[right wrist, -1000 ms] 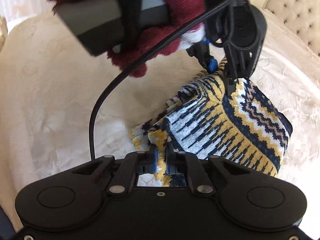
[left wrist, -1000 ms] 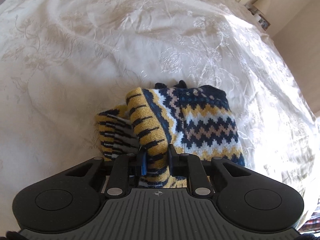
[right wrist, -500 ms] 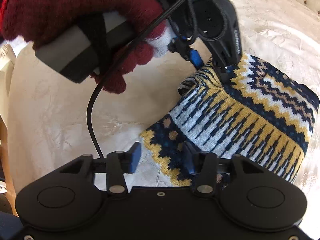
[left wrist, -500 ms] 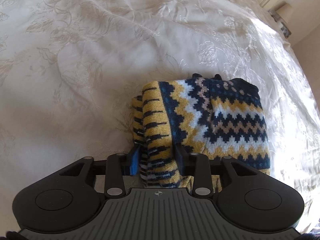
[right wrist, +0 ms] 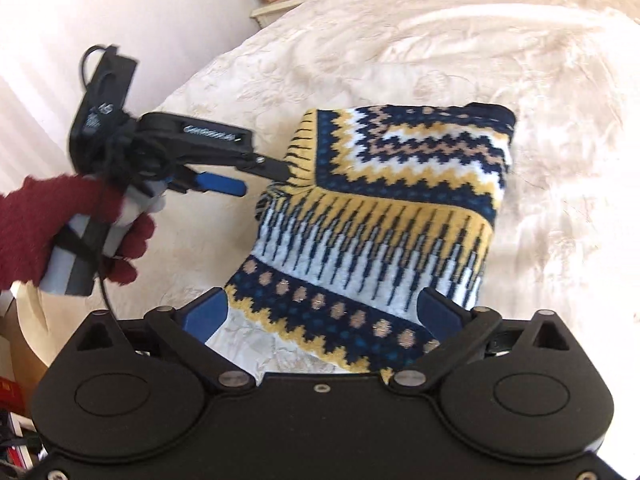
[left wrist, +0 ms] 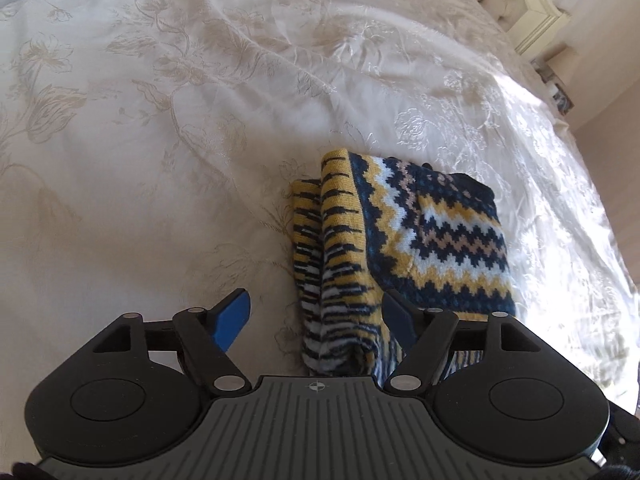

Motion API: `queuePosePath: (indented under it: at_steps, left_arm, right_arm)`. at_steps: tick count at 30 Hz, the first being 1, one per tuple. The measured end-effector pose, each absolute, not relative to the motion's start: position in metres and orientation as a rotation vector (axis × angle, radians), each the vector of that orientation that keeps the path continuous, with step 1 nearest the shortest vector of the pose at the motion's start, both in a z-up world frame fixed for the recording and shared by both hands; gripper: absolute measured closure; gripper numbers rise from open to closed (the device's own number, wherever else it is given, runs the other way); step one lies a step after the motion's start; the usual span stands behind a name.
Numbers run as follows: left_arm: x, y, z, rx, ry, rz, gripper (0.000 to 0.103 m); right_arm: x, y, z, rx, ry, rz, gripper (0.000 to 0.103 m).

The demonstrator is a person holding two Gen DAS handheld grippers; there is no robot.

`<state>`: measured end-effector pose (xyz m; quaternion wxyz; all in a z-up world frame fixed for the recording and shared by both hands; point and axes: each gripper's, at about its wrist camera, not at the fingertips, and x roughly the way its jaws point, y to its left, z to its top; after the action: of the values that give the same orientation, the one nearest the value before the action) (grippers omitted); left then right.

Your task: Fold small clothes

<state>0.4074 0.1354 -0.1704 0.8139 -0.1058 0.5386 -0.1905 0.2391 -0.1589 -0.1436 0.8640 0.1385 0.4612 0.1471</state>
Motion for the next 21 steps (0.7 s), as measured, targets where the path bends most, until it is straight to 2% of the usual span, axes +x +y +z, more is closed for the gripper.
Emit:
queuePosePath:
  at_steps: [2,6,14,21]
  left_arm:
    - [0.396,0.137,-0.165,-0.236,1.145,-0.404,0.022]
    - [0.372,0.133,-0.161,-0.228,1.146,-0.408,0.018]
    - [0.336,0.121,-0.178,-0.228,1.211,-0.417,0.017]
    - [0.335,0.108,-0.191,-0.225,1.242,-0.441,0.017]
  right_arm:
    - [0.238,-0.171,-0.148,0.328,0.968,0.272,0.000]
    - [0.238,-0.193,-0.156,0.430,0.980,0.202,0.000]
    - [0.236,-0.227,-0.160,0.577,0.975,0.120,0.000]
    - [0.243,-0.245,-0.161,0.614,0.975,0.104,0.000]
